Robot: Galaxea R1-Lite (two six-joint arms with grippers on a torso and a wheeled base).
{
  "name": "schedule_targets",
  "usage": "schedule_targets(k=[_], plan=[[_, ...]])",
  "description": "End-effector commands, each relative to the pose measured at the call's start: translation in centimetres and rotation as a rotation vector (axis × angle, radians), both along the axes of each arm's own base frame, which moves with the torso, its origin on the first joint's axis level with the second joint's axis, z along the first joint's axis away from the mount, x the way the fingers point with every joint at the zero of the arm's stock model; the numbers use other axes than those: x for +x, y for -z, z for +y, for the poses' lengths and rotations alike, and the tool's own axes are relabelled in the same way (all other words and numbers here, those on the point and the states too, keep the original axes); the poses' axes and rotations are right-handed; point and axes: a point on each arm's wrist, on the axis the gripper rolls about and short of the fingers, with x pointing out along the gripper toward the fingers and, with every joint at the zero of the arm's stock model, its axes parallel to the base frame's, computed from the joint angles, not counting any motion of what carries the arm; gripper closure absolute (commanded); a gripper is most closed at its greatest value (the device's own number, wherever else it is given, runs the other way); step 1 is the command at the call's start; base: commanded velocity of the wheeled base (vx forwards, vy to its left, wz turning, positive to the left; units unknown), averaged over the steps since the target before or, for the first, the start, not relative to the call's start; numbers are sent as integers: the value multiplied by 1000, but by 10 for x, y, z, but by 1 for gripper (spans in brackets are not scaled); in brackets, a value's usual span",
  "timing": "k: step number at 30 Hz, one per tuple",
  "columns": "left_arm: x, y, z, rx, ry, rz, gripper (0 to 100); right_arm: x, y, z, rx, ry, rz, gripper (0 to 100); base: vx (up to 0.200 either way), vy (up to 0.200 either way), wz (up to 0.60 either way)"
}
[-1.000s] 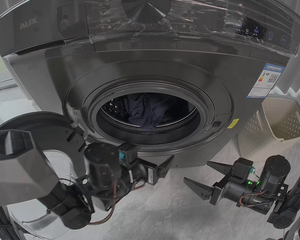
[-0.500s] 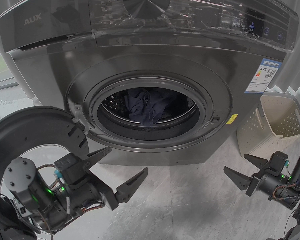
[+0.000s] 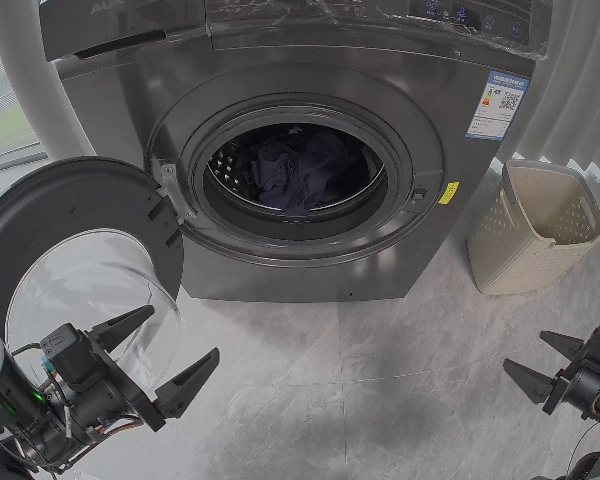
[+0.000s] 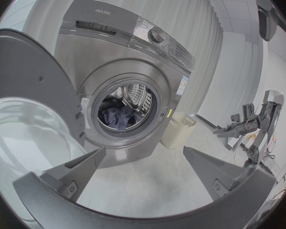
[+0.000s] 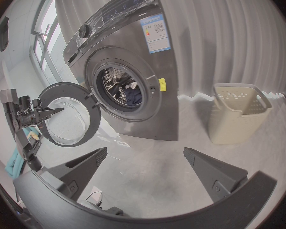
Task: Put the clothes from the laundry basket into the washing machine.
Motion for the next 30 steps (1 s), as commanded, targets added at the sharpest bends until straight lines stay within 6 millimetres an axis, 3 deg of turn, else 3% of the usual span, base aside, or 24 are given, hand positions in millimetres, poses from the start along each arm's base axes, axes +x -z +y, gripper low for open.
schedule_targets(k=[1, 5, 12, 19, 28, 30], plan=[[-15, -3, 31, -6, -98, -24, 0, -32, -5, -23, 34, 103, -114, 0, -200, 0, 0], [-26, -7, 39, -25, -101, -34, 0, -42, -3, -27, 37, 121, -129, 0, -50, 0, 0], [-58, 1, 69, 14, -178, 0, 0, -77, 12, -40, 35, 203, -163, 0, -86, 0, 0], [-92, 16, 92, 0, -265, -1, 0, -104, 38, -46, 28, 214, -167, 0, -86, 0, 0], [-124, 42, 104, 9, -378, -20, 0, -110, 45, -48, 37, 299, -173, 0, -67, 0, 0], [-136, 60, 105, 29, -457, 13, 0, -110, 45, -49, 21, 374, -174, 0, 0, 0, 0]])
